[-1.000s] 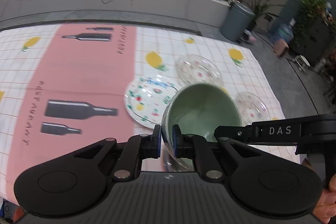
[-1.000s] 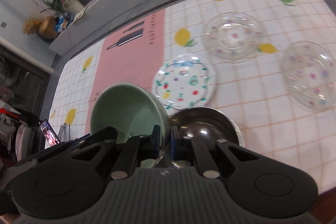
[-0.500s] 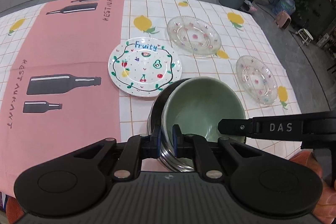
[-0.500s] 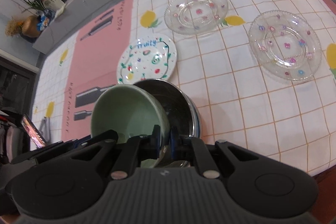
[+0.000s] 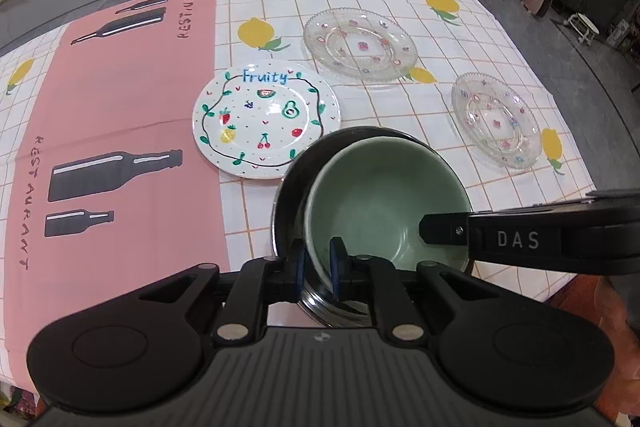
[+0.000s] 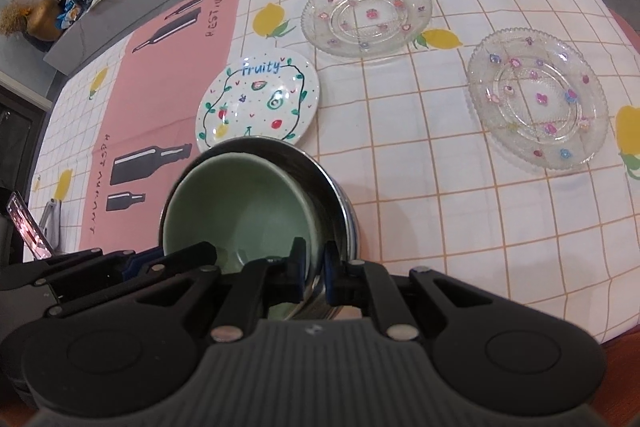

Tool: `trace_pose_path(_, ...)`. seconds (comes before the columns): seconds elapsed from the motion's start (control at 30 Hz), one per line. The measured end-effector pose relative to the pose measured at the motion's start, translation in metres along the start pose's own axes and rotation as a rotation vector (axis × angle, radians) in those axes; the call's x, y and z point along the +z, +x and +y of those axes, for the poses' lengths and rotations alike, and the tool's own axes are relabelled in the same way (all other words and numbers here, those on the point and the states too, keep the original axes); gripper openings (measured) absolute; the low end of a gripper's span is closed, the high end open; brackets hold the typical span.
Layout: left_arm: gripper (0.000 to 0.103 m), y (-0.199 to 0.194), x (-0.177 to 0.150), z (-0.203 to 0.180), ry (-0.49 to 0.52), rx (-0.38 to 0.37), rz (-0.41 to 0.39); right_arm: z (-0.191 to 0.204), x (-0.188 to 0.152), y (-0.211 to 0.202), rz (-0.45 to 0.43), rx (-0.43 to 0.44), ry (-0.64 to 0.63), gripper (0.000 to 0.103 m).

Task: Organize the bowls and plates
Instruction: 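Lift the green bowl with both tools and lower it into the steel bowls, then open both tools to release the green bowl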

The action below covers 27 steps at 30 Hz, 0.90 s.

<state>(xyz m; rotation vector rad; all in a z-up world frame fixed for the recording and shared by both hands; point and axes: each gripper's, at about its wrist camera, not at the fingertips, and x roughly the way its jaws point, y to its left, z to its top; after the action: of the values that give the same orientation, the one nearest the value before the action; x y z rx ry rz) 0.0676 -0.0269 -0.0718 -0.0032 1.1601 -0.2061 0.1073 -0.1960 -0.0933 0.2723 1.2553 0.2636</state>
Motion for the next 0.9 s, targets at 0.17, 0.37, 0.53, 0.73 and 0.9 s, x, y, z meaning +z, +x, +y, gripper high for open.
trace_pose_path(0.17, 0.014, -0.001, 0.0, 0.004, -0.015, -0.02, 0.004, 0.001, 0.001, 0.0, 0.007, -0.005, -0.009, 0.009)
trace_pose_path(0.37, 0.016, -0.002, 0.002, 0.009, -0.038, -0.035, 0.004, 0.003, 0.001, 0.0, 0.008, -0.01, -0.028, 0.011)
trace_pose_path(0.53, 0.017, -0.005, 0.004, 0.012, -0.048, -0.041, 0.0, 0.009, 0.002, -0.002, 0.003, -0.028, -0.064, 0.016)
trace_pose_path(0.73, 0.023, -0.01, 0.007, 0.014, -0.046, -0.035, -0.038, 0.016, 0.003, -0.009, -0.024, -0.05, -0.106, 0.021)
trace_pose_path(0.9, 0.026, -0.018, 0.01, 0.021, -0.068, -0.064, -0.068, 0.014, 0.008, -0.016, -0.045, -0.043, -0.099, 0.022)
